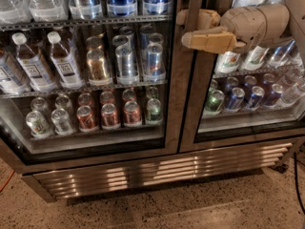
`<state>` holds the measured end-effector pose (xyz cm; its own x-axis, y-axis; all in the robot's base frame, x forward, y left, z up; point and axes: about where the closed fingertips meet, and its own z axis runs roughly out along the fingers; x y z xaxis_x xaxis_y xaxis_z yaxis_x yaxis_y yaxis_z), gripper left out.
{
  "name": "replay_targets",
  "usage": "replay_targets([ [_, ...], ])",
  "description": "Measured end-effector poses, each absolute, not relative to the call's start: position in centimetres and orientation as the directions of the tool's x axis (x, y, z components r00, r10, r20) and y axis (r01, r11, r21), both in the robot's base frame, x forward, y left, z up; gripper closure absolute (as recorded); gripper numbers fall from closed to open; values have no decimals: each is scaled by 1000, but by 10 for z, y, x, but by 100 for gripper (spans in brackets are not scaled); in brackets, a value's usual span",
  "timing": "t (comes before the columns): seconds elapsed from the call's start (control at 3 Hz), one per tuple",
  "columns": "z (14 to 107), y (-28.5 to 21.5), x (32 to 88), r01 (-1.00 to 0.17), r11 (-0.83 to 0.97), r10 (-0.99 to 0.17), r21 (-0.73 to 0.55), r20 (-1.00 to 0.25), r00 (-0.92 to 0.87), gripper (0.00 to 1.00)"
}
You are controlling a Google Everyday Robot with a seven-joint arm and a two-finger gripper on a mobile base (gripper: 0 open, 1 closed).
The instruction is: Open right fridge door
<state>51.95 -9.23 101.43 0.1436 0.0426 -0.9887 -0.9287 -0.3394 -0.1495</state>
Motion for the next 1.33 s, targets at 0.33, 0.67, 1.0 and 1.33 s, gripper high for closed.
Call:
replay_targets([
  [0.33, 1014, -92, 520, -929, -339, 43, -150, -989, 144, 100],
  [0.67, 1014, -92, 520, -929, -339, 43, -150, -989, 144, 81],
  [1.0, 1014, -92, 520, -929, -339, 43, -150, -989, 144, 57],
  [1.33, 1014, -92, 519, -929, -339, 43, -150, -989, 144, 34],
])
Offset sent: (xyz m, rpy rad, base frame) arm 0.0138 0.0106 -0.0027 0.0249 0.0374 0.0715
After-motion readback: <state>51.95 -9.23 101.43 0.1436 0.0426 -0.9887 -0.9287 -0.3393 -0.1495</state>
